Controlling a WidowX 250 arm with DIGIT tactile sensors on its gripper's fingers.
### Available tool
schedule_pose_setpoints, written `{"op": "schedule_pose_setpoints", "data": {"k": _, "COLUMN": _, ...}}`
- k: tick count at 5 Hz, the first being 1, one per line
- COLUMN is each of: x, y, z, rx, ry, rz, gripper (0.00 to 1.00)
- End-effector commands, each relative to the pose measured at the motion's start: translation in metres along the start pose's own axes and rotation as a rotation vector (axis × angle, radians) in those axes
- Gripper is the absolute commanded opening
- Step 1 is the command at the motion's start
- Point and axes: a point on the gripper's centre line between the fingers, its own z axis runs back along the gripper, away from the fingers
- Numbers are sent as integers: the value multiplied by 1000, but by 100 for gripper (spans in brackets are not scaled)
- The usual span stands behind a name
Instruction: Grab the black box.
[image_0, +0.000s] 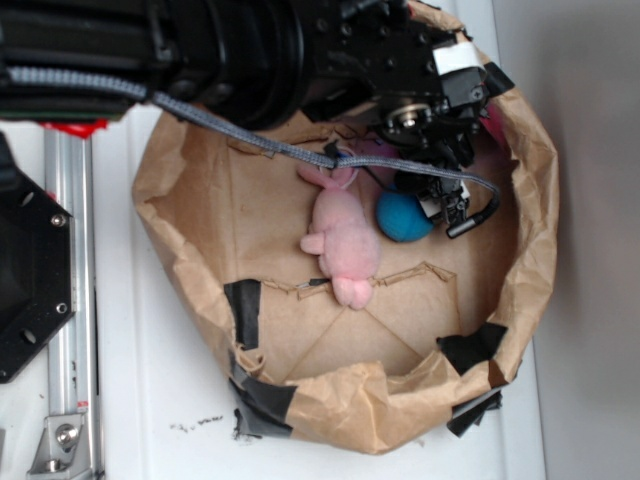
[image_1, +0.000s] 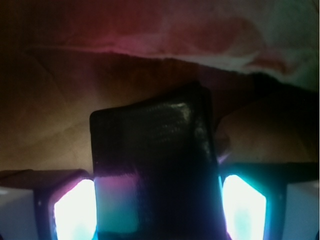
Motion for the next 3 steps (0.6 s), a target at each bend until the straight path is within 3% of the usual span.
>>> {"op": "schedule_pose_setpoints", "data": {"k": 1, "x": 10, "y": 26, "z": 28, "rx": -4, "ry": -61, "rz": 0, "gripper": 0}}
{"op": "schedule_pose_setpoints", "data": {"k": 2, "x": 9, "y": 24, "z": 41, "rx": -2, "ry": -76, "rz": -24, "gripper": 0}}
{"op": "schedule_pose_setpoints", "data": {"k": 3, "x": -1, "y": 7, "z": 87, "rx": -47, "ry": -66, "rz": -80, "gripper": 0}}
